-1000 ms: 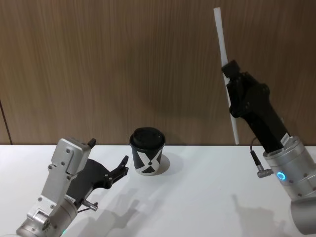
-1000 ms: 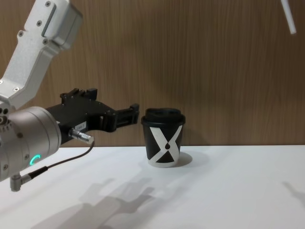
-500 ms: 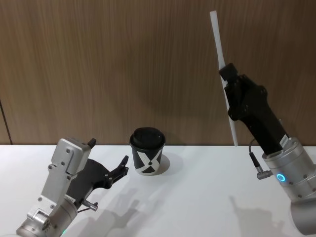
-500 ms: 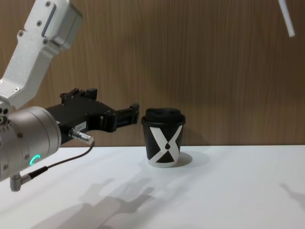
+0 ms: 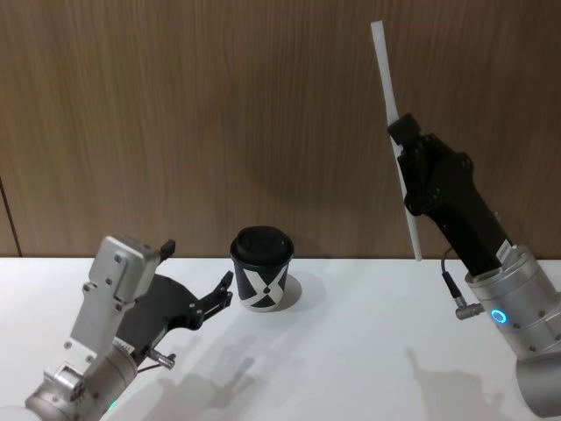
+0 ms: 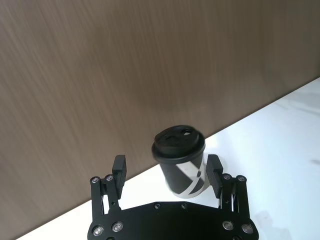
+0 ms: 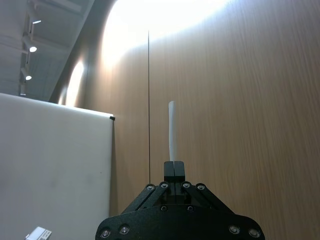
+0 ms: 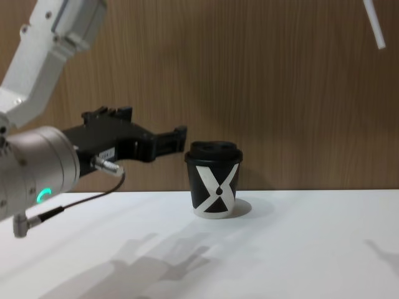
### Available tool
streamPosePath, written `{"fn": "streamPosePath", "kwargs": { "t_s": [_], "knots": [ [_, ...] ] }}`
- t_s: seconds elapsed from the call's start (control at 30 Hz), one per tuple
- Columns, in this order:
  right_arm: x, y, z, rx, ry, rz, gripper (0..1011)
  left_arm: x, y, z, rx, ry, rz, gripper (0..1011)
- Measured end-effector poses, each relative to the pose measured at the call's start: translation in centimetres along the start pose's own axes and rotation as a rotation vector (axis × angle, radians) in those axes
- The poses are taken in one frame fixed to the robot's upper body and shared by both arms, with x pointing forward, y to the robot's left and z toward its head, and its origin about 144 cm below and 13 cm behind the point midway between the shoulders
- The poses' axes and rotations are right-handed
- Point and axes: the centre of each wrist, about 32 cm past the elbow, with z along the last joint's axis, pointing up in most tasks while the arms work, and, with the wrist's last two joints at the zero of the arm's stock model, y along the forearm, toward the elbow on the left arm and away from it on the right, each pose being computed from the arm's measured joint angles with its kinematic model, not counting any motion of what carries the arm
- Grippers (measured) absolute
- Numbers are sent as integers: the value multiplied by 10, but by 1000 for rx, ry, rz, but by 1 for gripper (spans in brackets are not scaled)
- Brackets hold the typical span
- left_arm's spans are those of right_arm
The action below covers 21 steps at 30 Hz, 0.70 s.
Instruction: Pick up the straw with one hand, pass it to the other hand, and insert it into the cup.
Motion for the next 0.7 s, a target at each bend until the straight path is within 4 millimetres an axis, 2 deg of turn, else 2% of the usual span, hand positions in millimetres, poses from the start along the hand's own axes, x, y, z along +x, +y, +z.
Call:
{"fn": "streamPosePath", "kwargs": {
  "t_s": [0.27,0.7],
  "knots": [
    [0,0,0,0,1,1,2,9,-3,20,-24,47,-65,1002],
    [0,0,0,0,1,2,2,30,-12,67,-77,155,-213,1002]
  ]
}}
